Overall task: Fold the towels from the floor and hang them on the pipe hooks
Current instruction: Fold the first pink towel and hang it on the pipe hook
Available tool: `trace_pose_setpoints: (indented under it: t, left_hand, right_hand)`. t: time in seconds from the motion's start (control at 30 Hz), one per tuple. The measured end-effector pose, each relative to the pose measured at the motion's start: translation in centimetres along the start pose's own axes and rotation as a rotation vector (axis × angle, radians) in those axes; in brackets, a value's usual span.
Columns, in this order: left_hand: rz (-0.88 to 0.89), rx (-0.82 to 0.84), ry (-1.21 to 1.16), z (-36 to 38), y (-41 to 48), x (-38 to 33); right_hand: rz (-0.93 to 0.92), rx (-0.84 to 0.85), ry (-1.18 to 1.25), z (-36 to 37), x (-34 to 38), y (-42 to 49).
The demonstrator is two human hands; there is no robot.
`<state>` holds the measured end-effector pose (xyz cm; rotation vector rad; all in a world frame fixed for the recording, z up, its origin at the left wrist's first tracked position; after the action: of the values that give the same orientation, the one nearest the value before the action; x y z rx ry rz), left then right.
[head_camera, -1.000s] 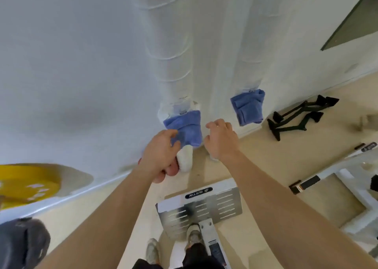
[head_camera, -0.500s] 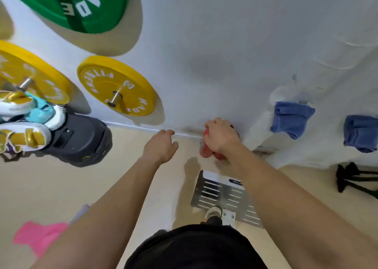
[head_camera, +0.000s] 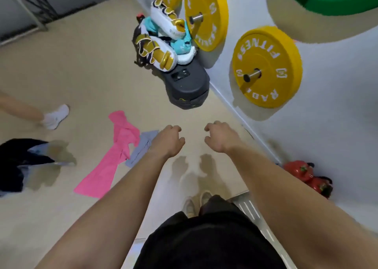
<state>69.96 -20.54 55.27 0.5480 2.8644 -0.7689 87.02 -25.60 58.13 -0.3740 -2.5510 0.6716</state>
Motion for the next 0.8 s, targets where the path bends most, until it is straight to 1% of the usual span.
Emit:
trace_pose_setpoints:
  t: [0.17,0.37,0.57,0.67,0.8]
  left_hand:
    - [-0.208,0.008,-0.131,0.3,-1.8,9.4]
    - [-0.463,-0.022,-0.233,2.1,-3.2,19.0]
    - [-0.610,-0.022,-0.284,4.3,-5.4,27.9]
    - [-0.672,-0.002,-0.355,5.8,-6.0,33.9]
    - [-0.708,0.004,-0.373,7.1,-5.8,43.4]
  right_hand:
    - [-0.170,0.124,-0.085,3.6,8.2,4.6]
    - [-0.345,0.249,-0.179,8.0,15.6,9.3]
    - [-0.455,0.344,-0.269,12.1,23.7,14.1]
    - [-0.484,0.374,-0.305,15.5,28.9,16.2]
    - [-0.508,0.373,-0.334,21.2,36.8,20.0]
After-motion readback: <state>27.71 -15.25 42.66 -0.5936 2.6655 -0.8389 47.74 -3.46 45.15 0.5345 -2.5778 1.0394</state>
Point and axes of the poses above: each hand's wrist, its own y-axis towards the middle knuckle, its own z-axis out of the palm, x = y × z, the point moved 7 cm from there along y, towards the middle knuckle, and after that the axes turned 11 degrees about y, right-handed, at the moved point
